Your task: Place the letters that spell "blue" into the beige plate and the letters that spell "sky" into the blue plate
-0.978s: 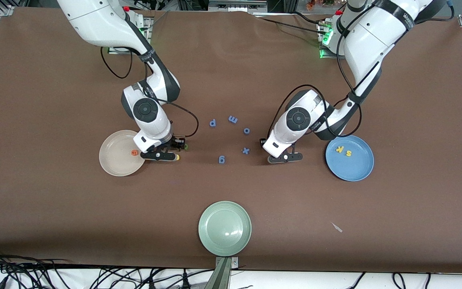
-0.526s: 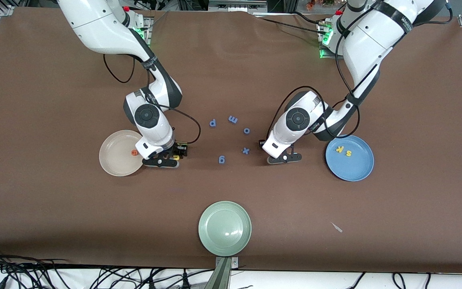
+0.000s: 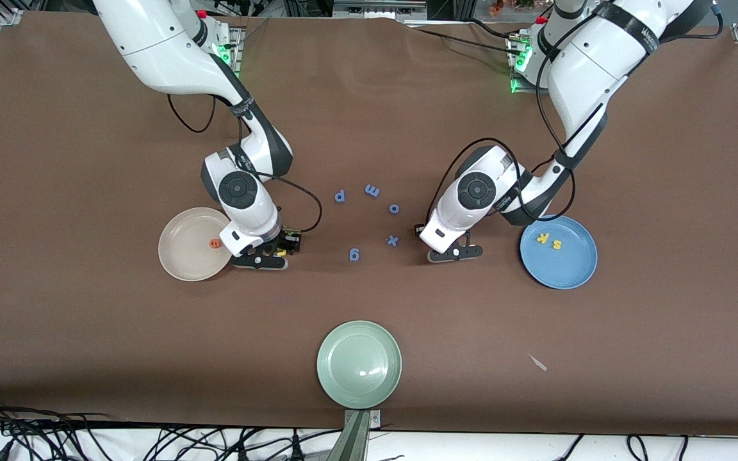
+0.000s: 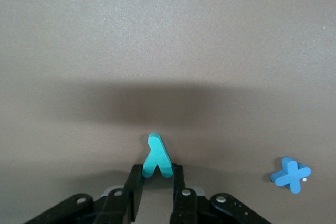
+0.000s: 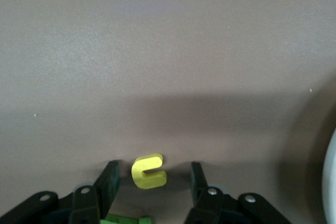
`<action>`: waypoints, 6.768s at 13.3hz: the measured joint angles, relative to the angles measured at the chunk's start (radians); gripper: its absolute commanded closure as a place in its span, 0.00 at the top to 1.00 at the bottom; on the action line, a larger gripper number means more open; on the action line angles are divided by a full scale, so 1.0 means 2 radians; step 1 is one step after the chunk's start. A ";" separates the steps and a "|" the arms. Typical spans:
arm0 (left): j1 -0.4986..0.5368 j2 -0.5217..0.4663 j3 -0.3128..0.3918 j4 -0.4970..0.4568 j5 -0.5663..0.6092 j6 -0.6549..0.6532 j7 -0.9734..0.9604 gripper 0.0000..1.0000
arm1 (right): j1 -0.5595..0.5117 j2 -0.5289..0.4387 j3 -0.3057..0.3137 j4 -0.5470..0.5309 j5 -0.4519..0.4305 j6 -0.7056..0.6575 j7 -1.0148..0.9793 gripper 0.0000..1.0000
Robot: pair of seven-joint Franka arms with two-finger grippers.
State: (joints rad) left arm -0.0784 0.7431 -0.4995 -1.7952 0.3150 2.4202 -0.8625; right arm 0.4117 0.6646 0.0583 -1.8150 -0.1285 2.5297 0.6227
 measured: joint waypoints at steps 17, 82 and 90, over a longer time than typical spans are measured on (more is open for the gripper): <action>0.109 -0.086 0.004 0.016 0.002 -0.194 0.289 0.16 | -0.041 -0.074 -0.034 -0.011 0.000 -0.091 -0.179 0.26; 0.032 -0.373 0.204 0.069 -0.146 -0.395 0.360 1.00 | 0.012 -0.052 -0.008 -0.083 0.001 0.004 -0.019 0.04; 0.032 -0.373 0.204 0.069 -0.146 -0.395 0.360 1.00 | -0.005 -0.080 -0.013 -0.068 0.001 -0.034 -0.078 0.01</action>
State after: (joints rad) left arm -0.0144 -0.0031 -0.0907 -1.6567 0.0230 1.6307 -0.1427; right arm 0.4019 0.5051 0.0319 -1.9502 -0.1274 2.4613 0.4674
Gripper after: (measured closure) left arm 0.000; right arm 0.907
